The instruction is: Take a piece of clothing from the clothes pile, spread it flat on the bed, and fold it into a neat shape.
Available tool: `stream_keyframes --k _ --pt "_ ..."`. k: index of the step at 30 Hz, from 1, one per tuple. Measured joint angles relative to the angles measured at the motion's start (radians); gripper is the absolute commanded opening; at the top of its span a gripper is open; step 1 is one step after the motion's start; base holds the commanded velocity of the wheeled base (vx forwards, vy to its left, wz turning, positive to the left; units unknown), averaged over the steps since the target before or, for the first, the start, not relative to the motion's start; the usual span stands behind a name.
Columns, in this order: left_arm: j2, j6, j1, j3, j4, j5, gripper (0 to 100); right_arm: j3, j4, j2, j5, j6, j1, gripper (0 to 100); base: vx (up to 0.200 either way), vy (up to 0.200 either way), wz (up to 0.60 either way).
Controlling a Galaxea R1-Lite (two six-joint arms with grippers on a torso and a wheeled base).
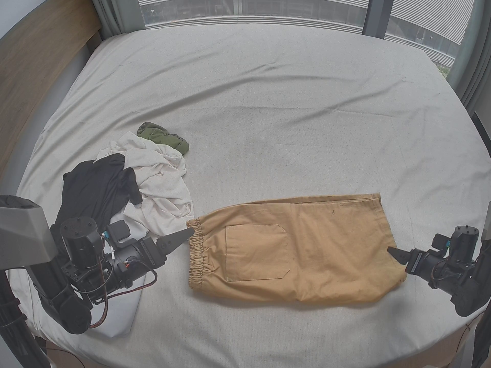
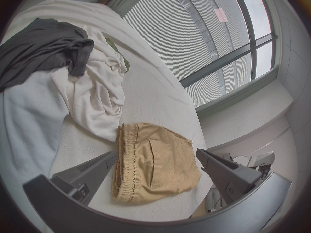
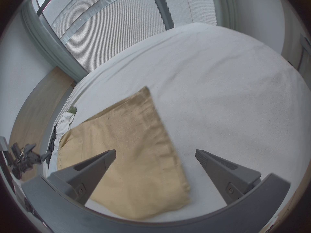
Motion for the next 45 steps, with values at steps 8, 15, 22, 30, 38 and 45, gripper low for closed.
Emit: stream_keyframes --k 8,15,22,30,38,45 --pt "0.008 0.000 0.001 0.022 0.000 -0.014 100 -0.090 -0.007 -0.058 0.173 0.004 -0.021 100 0.000 0.000 0.00" --pt "0.044 0.028 -0.002 0.035 0.000 -0.011 100 -0.251 -0.007 -0.093 0.263 0.046 0.061 100 0.000 0.000 0.00" --pt "0.133 0.081 -0.004 0.028 0.000 -0.009 100 -0.375 -0.008 -0.102 0.317 0.110 0.141 100 0.000 0.000 0.00" --pt "0.216 0.083 -0.012 -0.006 0.000 -0.007 100 -0.404 -0.008 -0.085 0.326 0.116 0.138 100 0.000 0.000 0.00" --pt "0.278 0.082 -0.024 -0.072 -0.002 -0.005 100 -0.402 -0.008 -0.080 0.325 0.115 0.139 100 0.000 0.000 0.00" --pt "0.316 0.080 -0.034 -0.115 -0.003 -0.004 100 -0.398 -0.009 -0.083 0.324 0.115 0.147 100 0.000 0.000 0.00"
